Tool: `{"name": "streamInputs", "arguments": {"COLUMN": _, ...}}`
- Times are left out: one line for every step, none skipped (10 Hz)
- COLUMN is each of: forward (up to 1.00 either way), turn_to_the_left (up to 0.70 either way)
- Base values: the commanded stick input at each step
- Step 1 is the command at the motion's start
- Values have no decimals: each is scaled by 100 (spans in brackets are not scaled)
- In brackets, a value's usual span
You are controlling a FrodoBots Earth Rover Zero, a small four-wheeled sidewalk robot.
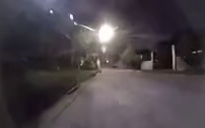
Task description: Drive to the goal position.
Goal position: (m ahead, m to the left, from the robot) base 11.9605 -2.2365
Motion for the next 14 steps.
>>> {"name": "streamInputs", "arguments": {"forward": 70, "turn_to_the_left": -25}}
{"name": "streamInputs", "arguments": {"forward": 70, "turn_to_the_left": -35}}
{"name": "streamInputs", "arguments": {"forward": 70, "turn_to_the_left": -14}}
{"name": "streamInputs", "arguments": {"forward": 70, "turn_to_the_left": 0}}
{"name": "streamInputs", "arguments": {"forward": 70, "turn_to_the_left": 0}}
{"name": "streamInputs", "arguments": {"forward": 70, "turn_to_the_left": -17}}
{"name": "streamInputs", "arguments": {"forward": 70, "turn_to_the_left": -35}}
{"name": "streamInputs", "arguments": {"forward": 70, "turn_to_the_left": -35}}
{"name": "streamInputs", "arguments": {"forward": 70, "turn_to_the_left": -24}}
{"name": "streamInputs", "arguments": {"forward": 70, "turn_to_the_left": 0}}
{"name": "streamInputs", "arguments": {"forward": 70, "turn_to_the_left": 0}}
{"name": "streamInputs", "arguments": {"forward": 70, "turn_to_the_left": 0}}
{"name": "streamInputs", "arguments": {"forward": 70, "turn_to_the_left": 0}}
{"name": "streamInputs", "arguments": {"forward": 70, "turn_to_the_left": 0}}
